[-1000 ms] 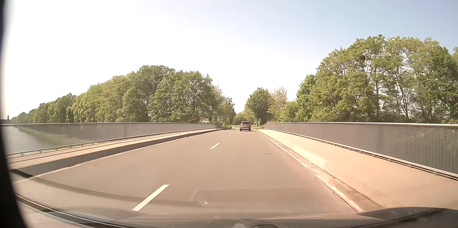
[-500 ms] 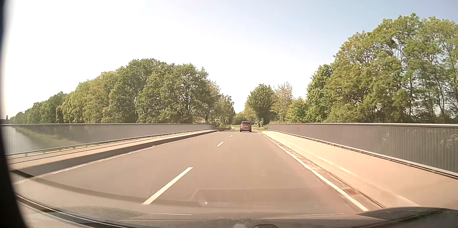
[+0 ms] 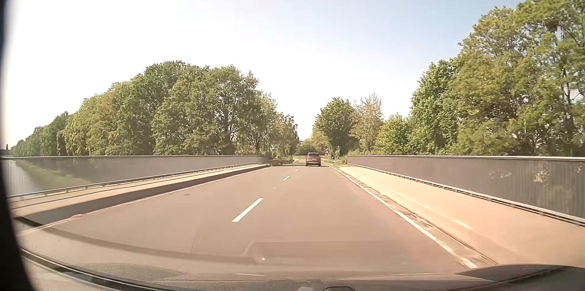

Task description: Follow the waypoints while adhering to traffic rules and regulations

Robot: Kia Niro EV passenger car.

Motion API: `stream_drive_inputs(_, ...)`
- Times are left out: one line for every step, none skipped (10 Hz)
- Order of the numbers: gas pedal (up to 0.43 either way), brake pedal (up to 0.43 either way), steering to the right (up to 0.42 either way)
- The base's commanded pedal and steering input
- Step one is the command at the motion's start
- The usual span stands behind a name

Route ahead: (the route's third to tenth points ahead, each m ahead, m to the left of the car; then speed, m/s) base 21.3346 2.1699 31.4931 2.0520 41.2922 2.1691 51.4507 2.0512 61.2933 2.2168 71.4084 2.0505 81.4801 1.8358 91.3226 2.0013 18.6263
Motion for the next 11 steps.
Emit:
stream_drive_inputs(0.098, 0.0, 0.0)
stream_drive_inputs(0.098, 0.0, 0.0)
stream_drive_inputs(0.098, 0.0, 0.0)
stream_drive_inputs(0.098, 0.0, 0.0)
stream_drive_inputs(0.098, 0.0, 0.0)
stream_drive_inputs(0.11, 0.0, 0.0)
stream_drive_inputs(0.118, 0.0, 0.0)
stream_drive_inputs(0.13, 0.0, 0.0)
stream_drive_inputs(0.138, 0.0, 0.0)
stream_drive_inputs(0.138, 0.0, 0.0)
stream_drive_inputs(0.138, 0.0, 0.0)
